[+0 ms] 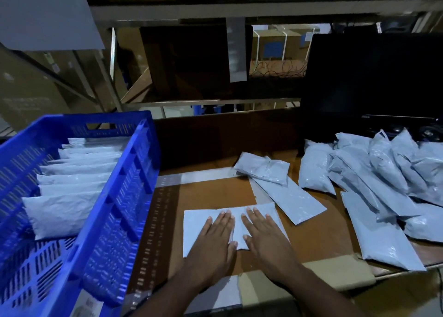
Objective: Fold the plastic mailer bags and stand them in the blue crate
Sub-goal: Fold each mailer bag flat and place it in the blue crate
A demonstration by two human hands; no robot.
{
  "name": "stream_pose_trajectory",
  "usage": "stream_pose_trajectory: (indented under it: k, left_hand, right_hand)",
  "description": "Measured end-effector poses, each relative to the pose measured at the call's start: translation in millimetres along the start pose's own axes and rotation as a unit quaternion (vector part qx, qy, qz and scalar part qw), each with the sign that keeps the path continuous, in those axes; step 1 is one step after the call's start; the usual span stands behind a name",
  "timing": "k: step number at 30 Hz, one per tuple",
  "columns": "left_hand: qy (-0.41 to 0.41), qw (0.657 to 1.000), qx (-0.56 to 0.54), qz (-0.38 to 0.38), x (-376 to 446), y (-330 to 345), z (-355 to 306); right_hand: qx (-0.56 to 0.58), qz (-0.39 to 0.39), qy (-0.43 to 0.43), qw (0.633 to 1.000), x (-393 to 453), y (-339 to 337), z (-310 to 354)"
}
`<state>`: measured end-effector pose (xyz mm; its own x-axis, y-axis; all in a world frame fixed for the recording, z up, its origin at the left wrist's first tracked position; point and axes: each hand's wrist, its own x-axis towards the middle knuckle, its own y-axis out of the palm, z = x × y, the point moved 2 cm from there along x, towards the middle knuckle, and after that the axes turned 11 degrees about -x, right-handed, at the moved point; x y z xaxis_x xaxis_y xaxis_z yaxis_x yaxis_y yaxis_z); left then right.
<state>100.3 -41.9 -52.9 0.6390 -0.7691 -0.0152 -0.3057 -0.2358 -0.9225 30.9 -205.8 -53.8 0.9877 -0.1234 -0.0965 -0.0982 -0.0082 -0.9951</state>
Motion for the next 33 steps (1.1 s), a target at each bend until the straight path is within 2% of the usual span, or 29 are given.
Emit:
stream_pose_trajectory:
  k: [2, 5, 9, 12, 15, 18, 21, 23, 26, 29, 33]
  left_hand:
    - [-0.004, 1.0, 0.005, 0.002, -1.4, 0.7, -1.5]
    - [-0.009, 1.0, 0.015, 0.01, -1.9, 3.4, -0.1]
    - [-0.003, 1.0, 0.004, -0.007, -4.6, 4.5, -0.2]
    - [-0.007, 1.0, 0.005, 0.014, -3.5, 2.4, -0.6]
    - [-0.014, 0.998, -0.057, 0.003, 2.4, -10.4, 0.7]
    - [-0.032, 0.991, -0.119, -0.045, 8.9, -23.1, 3.3]
    - [-0.038, 0.998, -0.032, -0.037, 13.2, -19.6, 8.3]
    - [-0.044, 0.999, -0.002, -0.032, 9.1, -10.0, 15.0]
    - [-0.051, 0.997, -0.003, -0.061, -1.4, -7.7, 23.3]
    - [-0.07, 0.994, 0.006, -0.085, -8.1, -11.9, 25.7]
    - [-0.09, 0.992, 0.01, -0.083, -11.2, -16.8, 22.1]
  right_hand:
    - [-0.004, -0.011, -0.012, 1.0, 1.0, 1.6, 0.5]
    - [0.001, 0.017, -0.006, 1.0, 1.3, 1.6, -2.1]
    - [0.029, -0.03, -0.031, 0.999, -3.0, 0.5, -0.7]
    - [0.05, 0.003, -0.032, 0.998, -2.1, -6.1, -2.1]
    - [0.072, 0.019, -0.031, 0.997, 0.6, -25.4, -5.7]
    - [0.043, -0.019, -0.021, 0.999, 6.4, -34.4, 0.6]
    - [0.049, -0.015, -0.027, 0.998, 13.5, -23.0, 14.4]
    - [0.041, -0.04, -0.025, 0.998, 15.3, -13.1, 15.6]
    - [0.056, -0.037, -0.012, 0.998, 9.4, -9.5, 7.4]
    - [0.064, -0.054, 0.051, 0.995, -1.5, -11.3, -9.8]
    - [0.066, -0.031, 0.069, 0.995, -9.3, -5.7, -21.0]
